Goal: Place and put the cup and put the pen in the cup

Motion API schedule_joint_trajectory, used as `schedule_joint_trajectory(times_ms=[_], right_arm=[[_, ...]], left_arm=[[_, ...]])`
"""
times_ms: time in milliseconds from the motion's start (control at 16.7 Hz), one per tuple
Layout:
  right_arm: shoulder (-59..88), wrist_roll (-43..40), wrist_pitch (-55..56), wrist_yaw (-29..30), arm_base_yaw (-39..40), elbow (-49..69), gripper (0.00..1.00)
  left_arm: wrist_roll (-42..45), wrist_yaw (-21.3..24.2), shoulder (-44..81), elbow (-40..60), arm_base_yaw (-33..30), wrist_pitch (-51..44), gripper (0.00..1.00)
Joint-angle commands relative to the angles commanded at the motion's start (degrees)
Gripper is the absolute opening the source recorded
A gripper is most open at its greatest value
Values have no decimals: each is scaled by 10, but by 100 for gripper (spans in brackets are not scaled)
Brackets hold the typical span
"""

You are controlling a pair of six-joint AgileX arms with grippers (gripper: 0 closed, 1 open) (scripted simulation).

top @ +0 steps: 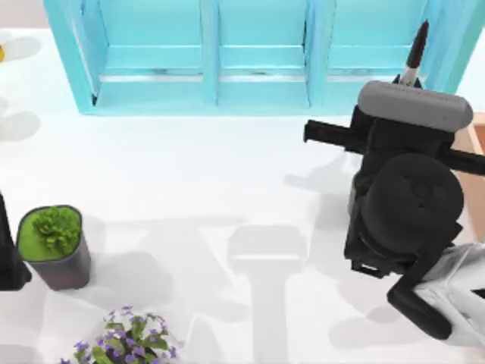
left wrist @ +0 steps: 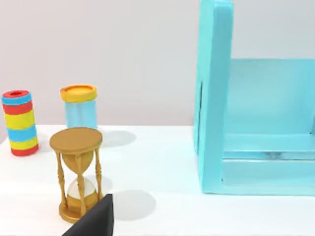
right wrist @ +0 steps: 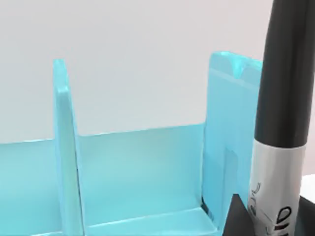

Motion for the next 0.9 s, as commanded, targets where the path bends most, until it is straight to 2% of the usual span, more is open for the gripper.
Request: schedule_joint_trajectory(times_ms=[660,900], right_arm=[[0,0,0,0,0,0,98],[0,0,0,0,0,0,100]], left_arm=[[0,0,0,0,0,0,100],[0,0,0,0,0,0,100]])
